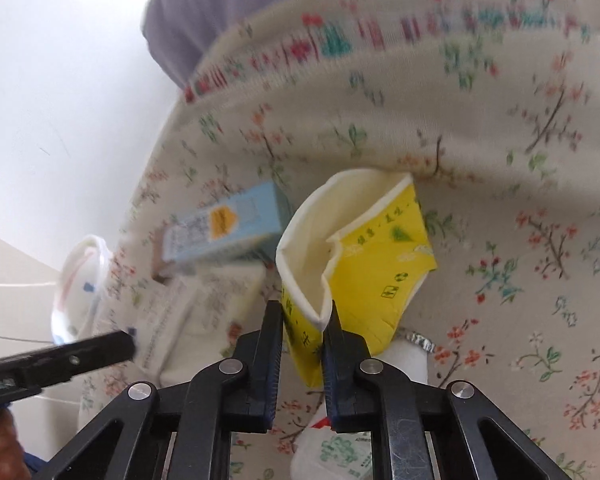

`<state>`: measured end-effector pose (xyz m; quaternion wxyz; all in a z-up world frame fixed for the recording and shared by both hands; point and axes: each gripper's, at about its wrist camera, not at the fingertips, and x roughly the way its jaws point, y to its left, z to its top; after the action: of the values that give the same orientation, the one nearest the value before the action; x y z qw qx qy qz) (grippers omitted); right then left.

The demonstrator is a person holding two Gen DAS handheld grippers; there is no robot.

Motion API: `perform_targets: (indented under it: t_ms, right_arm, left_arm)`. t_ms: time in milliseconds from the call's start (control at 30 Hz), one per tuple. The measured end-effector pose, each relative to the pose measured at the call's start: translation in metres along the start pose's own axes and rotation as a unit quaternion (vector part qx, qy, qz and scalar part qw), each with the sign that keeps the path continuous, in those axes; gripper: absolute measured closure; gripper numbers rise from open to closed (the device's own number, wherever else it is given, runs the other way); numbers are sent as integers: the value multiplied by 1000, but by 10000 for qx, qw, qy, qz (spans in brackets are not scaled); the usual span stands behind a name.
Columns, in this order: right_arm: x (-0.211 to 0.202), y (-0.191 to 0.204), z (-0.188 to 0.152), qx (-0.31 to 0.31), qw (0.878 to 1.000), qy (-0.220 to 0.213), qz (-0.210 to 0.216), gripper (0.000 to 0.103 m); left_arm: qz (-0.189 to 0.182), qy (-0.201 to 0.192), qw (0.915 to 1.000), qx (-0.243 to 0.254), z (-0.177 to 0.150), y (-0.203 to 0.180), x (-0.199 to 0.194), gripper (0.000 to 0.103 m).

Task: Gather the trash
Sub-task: 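Drop the wrapper into the bucket with the left gripper while the right carries the cup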

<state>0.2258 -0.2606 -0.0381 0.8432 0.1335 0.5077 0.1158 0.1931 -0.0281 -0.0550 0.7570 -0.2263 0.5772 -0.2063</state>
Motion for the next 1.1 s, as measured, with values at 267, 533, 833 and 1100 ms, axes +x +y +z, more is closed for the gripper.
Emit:
perform_targets:
  t_ms: [267,533,833,1100]
  right_arm:
    - [-31,14,-2,-501,9967,-626,-107,90]
    - [-36,52,-8,-1010,9893,-1026,234,91]
    - [-30,106,-22,-1619,9759,-1021,1046,91]
    - [0,143,-49,-2062,9689,-606,1223,90]
  left_arm:
    - [21,-464,9985,-289,9,30,-43,92]
    - [408,-936,9924,-682,12,75,-95,92]
    - [1058,-1166,9792,-1279,5,145,-141,92]
    - [1588,-1177,9636,-1797,5,201,-153,92]
